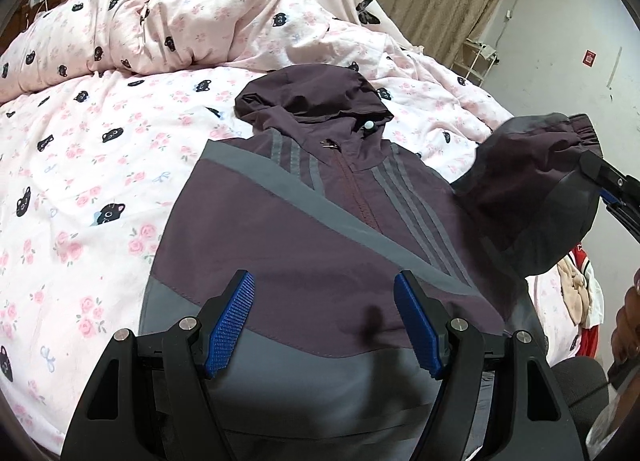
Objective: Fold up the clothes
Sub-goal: 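Lift the sleeve and fold it across the jacket body with the right gripper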
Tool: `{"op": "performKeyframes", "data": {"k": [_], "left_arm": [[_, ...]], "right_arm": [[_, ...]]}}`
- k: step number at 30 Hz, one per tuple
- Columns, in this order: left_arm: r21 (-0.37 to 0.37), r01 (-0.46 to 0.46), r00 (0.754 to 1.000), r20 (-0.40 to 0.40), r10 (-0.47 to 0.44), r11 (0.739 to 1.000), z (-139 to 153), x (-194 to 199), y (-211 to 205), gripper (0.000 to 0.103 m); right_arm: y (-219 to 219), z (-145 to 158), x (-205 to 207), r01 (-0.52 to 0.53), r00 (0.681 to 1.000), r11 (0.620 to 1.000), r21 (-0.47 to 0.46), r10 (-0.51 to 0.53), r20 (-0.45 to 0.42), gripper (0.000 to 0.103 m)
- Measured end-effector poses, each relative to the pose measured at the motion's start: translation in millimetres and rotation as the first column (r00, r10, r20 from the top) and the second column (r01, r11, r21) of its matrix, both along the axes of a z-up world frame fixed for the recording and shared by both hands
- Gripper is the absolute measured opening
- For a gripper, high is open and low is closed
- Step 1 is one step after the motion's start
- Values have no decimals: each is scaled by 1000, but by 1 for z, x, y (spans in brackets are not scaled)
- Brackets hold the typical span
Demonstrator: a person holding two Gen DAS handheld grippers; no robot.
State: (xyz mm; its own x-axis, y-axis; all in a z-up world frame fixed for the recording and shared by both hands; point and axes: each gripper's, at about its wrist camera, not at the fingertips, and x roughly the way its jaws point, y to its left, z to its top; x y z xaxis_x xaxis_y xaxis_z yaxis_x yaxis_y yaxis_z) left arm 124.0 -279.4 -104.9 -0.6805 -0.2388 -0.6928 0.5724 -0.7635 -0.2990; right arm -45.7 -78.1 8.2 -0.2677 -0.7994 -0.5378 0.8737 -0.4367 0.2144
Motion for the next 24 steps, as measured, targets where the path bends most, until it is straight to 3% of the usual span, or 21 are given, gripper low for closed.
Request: {"op": "performKeyframes", "data": {"k": [17, 24], "left_arm": [[33, -2, 1000, -1, 2, 999, -3, 6, -7, 68], [84, -58, 997, -45, 62, 995, -2, 23, -24, 68]], "right_arm": [[-42, -14, 42, -107, 994, 993, 54, 107, -8, 27], [-57, -28, 54, -145, 989, 984, 105, 146, -1, 27]]}}
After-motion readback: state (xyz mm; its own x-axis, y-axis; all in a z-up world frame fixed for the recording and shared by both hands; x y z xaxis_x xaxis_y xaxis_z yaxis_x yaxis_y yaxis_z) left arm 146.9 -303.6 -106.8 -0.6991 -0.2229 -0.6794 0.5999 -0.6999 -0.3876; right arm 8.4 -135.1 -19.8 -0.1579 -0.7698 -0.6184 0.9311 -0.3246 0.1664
